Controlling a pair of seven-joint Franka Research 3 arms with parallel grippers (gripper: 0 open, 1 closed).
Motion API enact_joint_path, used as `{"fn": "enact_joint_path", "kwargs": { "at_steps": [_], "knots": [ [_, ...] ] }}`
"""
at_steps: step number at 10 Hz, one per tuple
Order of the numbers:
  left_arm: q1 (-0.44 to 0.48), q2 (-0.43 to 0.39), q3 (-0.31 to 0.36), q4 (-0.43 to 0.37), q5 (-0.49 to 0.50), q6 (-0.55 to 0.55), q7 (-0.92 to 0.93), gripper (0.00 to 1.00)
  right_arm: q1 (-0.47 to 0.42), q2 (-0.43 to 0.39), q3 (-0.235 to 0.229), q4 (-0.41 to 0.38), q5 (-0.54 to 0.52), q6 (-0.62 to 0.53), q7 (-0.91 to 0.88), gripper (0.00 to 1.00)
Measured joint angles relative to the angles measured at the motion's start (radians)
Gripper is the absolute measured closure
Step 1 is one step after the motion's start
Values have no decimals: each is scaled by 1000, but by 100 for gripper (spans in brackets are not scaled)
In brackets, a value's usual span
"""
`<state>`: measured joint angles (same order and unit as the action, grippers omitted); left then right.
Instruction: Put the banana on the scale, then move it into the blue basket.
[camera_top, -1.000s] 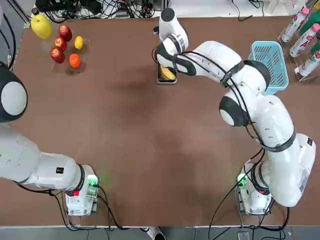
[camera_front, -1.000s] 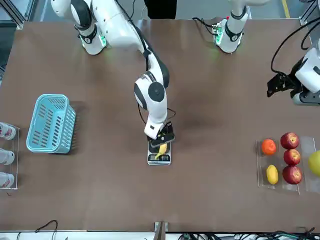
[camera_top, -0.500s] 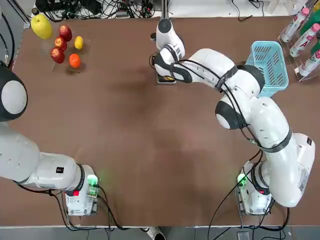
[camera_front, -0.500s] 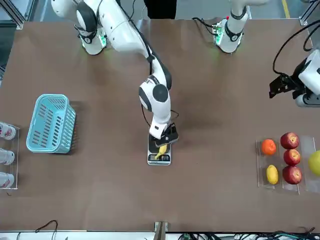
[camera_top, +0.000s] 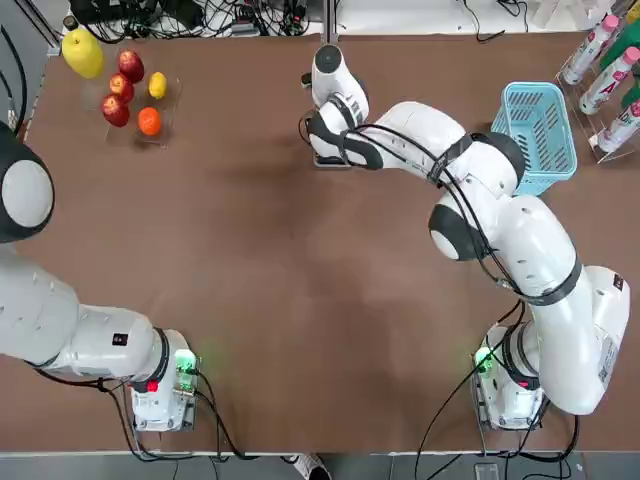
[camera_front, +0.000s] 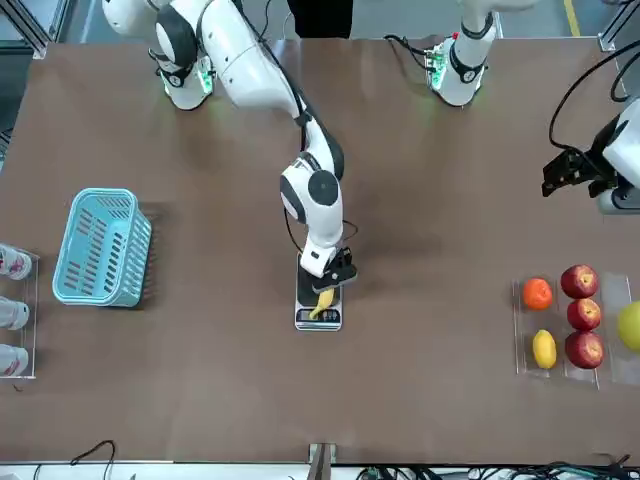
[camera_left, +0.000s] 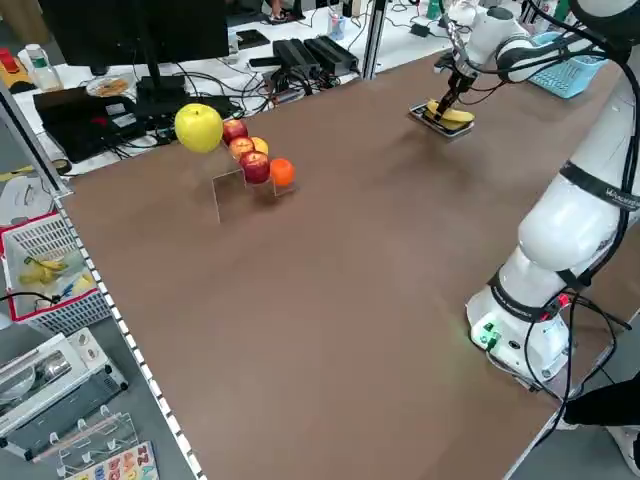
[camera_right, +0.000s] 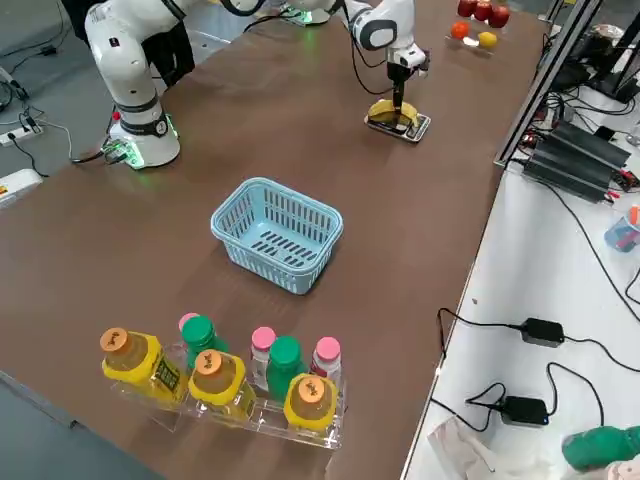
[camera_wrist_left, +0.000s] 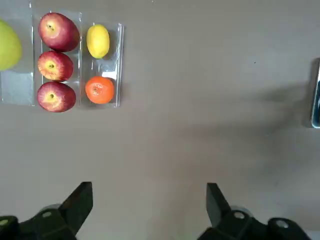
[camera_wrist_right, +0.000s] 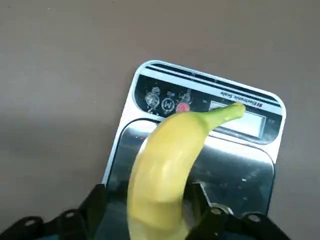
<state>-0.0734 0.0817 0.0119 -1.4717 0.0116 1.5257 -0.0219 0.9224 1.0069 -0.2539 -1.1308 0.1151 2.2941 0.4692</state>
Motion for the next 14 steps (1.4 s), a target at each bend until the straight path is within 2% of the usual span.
{"fn": "enact_joint_path", "kwargs": {
  "at_steps": [1,2,3,4,6,7,9,10,11,12,14],
  "knots": [
    [0,0,0,0,0,0,0,0,0,0,-1,-1,0,0,0,40],
    [0,0,-2,1,0,0,0,0,0,-1,-3,2,1,2,1,44],
    [-1,0,-5,2,0,0,-1,0,-1,-11,-10,8,13,3,4,59],
    [-1,-1,-7,5,-1,0,-2,0,-7,-41,-21,13,57,-16,10,66],
    [-1,-4,-7,24,-1,-2,-2,0,-81,-177,-41,-10,111,-124,-63,67],
    [-1,-5,-6,31,-1,-7,-1,0,-160,-301,-45,-93,117,-172,-191,67],
    [0,-5,-6,32,-1,-9,0,0,-348,-559,-47,-353,121,-211,-500,67],
    [-1,-5,-6,32,-1,-9,0,0,-432,-655,-46,-472,115,-223,-632,67],
    [-3,-5,-7,32,-1,-10,0,0,-501,-726,-45,-563,98,-246,-763,67],
    [-5,-5,-7,32,-1,-10,-2,0,-563,-770,-44,-617,70,-281,-893,67],
    [-7,-5,-9,32,-1,-10,-2,0,-663,-797,-42,-665,34,-327,-1030,67]
  ]
}}
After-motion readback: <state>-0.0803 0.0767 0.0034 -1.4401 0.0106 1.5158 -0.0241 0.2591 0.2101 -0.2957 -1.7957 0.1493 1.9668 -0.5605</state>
